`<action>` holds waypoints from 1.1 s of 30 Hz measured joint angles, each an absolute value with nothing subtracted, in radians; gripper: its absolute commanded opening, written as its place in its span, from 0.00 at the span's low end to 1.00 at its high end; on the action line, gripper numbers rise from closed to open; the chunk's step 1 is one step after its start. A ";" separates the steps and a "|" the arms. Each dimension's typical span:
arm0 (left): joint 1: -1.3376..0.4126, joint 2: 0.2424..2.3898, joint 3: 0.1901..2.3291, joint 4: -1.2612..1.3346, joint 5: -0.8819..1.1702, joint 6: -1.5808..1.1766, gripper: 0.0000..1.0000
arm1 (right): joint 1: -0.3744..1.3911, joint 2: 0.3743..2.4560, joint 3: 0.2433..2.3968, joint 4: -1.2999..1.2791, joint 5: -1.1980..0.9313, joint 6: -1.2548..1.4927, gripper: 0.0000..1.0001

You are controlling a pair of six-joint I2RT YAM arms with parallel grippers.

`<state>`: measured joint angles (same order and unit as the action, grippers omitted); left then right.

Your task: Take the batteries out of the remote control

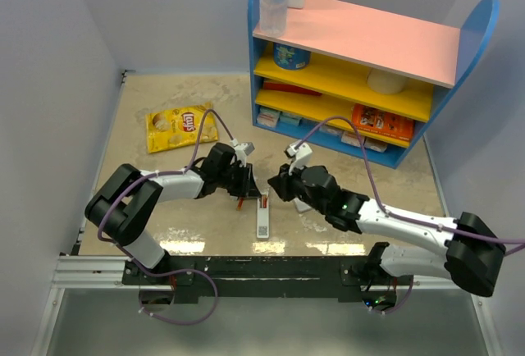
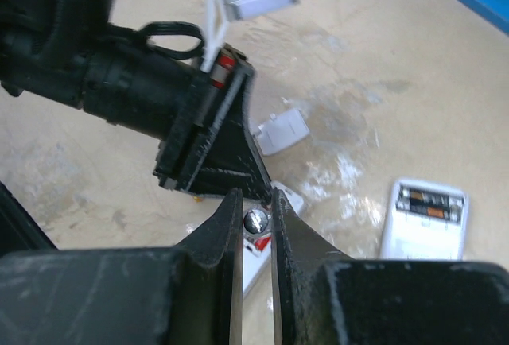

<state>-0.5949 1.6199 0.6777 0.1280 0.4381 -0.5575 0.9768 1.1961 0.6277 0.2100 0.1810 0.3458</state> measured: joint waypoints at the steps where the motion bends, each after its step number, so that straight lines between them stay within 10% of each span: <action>1: -0.596 1.620 0.677 0.131 0.437 -0.558 0.25 | 0.975 1.165 0.600 0.210 0.199 0.383 0.00; 18: -0.611 1.626 0.677 0.150 0.422 -0.568 0.00 | 1.010 1.278 0.686 0.220 0.243 0.332 0.00; 33: -0.642 1.604 0.671 0.154 0.354 -0.625 0.16 | 0.987 1.193 0.730 -0.030 0.321 0.398 0.00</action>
<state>-0.6422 1.6039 0.6708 0.1543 0.3538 -0.6254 0.9867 1.1927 0.7300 -0.0299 0.3214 0.3985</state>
